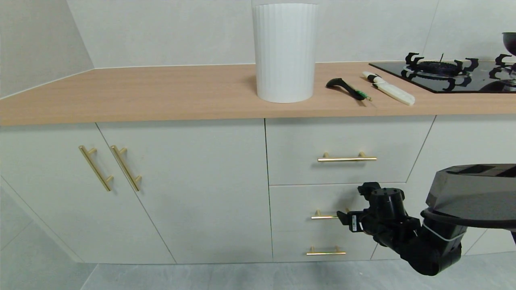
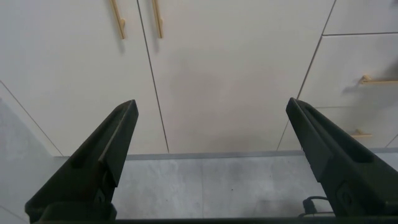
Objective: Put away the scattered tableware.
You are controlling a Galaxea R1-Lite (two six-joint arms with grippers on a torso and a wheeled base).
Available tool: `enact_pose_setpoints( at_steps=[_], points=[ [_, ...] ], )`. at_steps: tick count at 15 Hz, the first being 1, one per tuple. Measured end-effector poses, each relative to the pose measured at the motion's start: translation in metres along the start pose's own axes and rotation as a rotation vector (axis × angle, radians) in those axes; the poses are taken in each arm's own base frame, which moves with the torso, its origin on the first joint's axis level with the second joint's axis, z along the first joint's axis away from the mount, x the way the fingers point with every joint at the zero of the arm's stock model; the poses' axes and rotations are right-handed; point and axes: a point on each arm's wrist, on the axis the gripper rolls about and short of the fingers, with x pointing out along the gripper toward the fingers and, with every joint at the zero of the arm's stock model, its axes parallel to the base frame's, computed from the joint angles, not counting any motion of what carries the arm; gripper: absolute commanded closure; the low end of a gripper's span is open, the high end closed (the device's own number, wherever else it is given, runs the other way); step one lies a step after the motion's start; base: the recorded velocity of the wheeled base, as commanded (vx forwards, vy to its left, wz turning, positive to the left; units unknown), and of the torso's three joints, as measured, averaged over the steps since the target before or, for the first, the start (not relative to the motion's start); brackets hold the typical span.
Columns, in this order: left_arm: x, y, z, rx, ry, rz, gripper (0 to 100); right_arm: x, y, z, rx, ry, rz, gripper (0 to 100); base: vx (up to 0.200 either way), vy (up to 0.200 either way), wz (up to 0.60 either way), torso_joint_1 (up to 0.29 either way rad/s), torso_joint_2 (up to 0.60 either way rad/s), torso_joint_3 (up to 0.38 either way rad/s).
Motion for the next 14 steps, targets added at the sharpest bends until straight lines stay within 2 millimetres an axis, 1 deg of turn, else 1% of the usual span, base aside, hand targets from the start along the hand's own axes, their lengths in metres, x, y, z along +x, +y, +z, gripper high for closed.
enact_pose_setpoints(
  at_steps=[7, 10, 14],
  points=[
    [0.0, 0.0, 0.0, 0.0, 0.0, 0.0, 0, 0.023, 0.009, -0.012, -0.007, -0.006, -0.067, 0, 0.0, 0.0, 0.0, 0.0, 0.0, 0.0],
    [0.0, 0.0, 0.0, 0.0, 0.0, 0.0, 0, 0.023, 0.008, -0.018, -0.015, 0.012, -0.072, 0, 0.0, 0.0, 0.0, 0.0, 0.0, 0.0],
    [0.0, 0.0, 0.0, 0.0, 0.0, 0.0, 0, 0.021, 0.007, -0.022, -0.023, 0.033, -0.074, 0, 0.0, 0.0, 0.0, 0.0, 0.0, 0.0]
  ],
)
